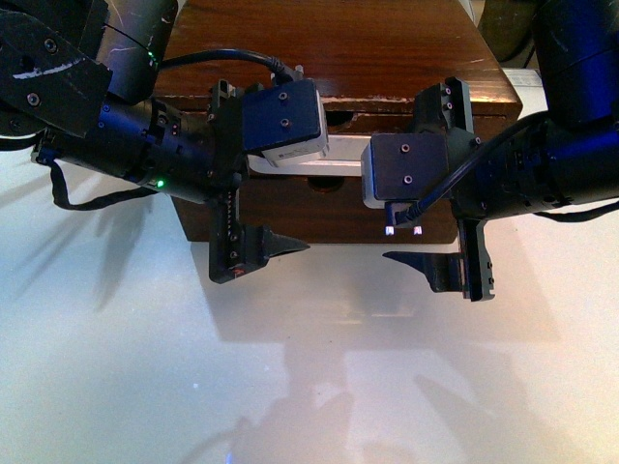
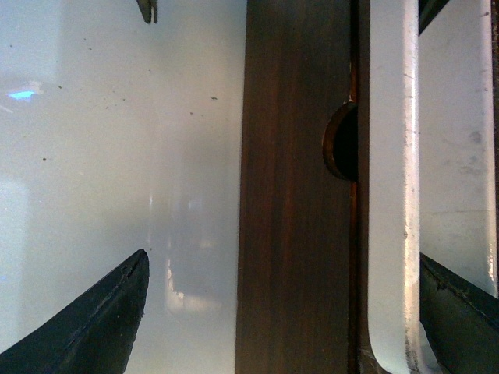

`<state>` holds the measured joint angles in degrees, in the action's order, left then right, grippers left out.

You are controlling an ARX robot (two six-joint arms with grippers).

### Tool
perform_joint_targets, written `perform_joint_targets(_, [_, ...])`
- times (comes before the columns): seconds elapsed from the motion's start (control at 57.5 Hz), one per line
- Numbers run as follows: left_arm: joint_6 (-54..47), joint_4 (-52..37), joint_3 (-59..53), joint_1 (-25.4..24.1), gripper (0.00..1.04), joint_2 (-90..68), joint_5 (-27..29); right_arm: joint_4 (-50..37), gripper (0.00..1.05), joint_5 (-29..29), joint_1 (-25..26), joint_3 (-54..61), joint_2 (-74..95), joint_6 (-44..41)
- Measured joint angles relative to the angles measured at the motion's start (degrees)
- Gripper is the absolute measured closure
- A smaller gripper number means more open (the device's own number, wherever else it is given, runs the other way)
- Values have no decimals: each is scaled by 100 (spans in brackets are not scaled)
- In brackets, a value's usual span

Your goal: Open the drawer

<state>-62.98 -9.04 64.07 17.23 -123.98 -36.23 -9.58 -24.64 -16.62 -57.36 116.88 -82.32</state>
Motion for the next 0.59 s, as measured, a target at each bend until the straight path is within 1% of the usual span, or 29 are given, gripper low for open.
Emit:
perform_joint_targets(0.261, [-68,77,11,0,8,-2,2,166,9,-74,20,-79,61,-122])
perform_joint_targets(0.505, [-96,13,20,13,8,-52,35,-24,9,-85,66,-76,247,-435])
perform_joint_targets(0.592, [-142,50,20,22,8,-52,59,151,9,-151,101,-74,247,-503])
